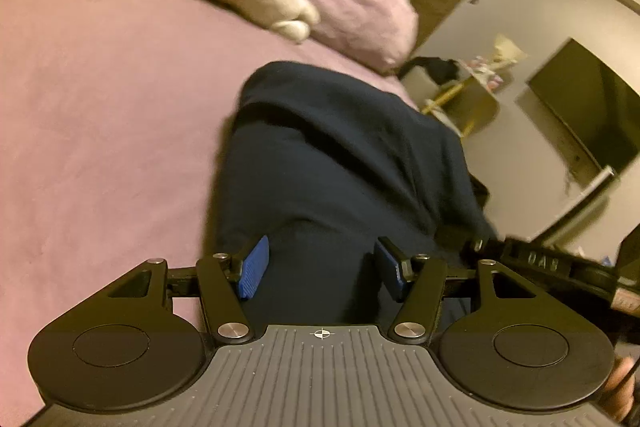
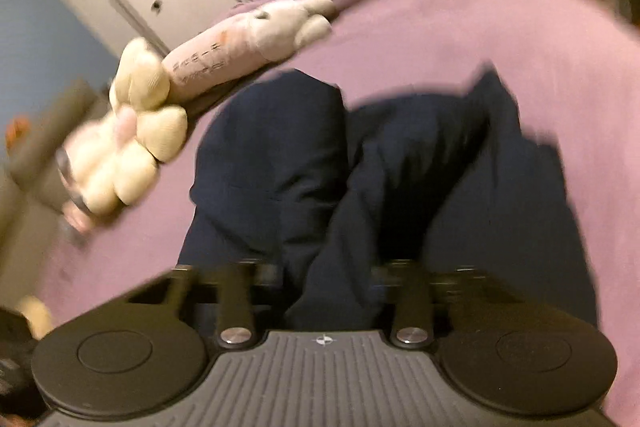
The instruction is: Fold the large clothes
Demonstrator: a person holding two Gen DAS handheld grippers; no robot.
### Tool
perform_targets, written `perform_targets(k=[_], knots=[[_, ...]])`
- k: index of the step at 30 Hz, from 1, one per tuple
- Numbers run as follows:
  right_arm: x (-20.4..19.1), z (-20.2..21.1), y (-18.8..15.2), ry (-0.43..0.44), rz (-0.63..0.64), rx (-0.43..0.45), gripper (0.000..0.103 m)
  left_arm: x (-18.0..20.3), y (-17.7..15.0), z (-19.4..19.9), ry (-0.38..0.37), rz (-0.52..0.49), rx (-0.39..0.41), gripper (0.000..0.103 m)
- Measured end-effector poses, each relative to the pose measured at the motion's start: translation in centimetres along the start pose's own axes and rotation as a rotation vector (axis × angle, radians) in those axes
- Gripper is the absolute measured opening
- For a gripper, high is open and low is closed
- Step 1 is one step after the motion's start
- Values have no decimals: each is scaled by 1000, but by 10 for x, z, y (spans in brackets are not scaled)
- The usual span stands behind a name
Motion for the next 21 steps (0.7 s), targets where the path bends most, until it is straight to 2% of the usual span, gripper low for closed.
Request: perform_targets(k=[2,4,7,8,10,11,14,15,16,17,19,21], knots=[[-16,23,9,-49,123,81,20,17,0,2,-47,-25,-4,61],[-20,43,13,-84,185,138,19,29,-2,-2,-70,-45,-12,61],[-3,50,7,-170,241,162,20,41,-11,-23,-98,-30,-39,61],[11,43,1,-205,230,136,21,43,-17,-33,-96,-40,-52,62],[40,25,-14,-264,185,67,29,47,-27,-46,-69,-95,-52,60],[50,26,-17,-284,149,56,38,50,-28,-45,-62,-119,-31,60],[53,63,-7,-317,67,146,44,52,-31,-46,-44,-157,-5,62],[49,79,1,-319,42,204,44,52,-32,-47,-46,-153,0,62],[42,93,11,-276,6,266,44,53,-33,-47,-47,-149,7,62],[38,100,19,-220,-32,291,44,54,-34,-47,-44,-150,15,62],[19,91,37,-96,-93,289,42,55,-36,-44,-41,-156,25,64],[5,57,51,-33,-125,259,36,55,-36,-36,-53,-157,36,65]])
Point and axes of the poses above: each gripper's, at about its wrist camera, not at the fingertips, and z roughly against the way its jaws point, x to its right, y to its top, the point moved 4 cm from there along -z, roughly the way its jaws point
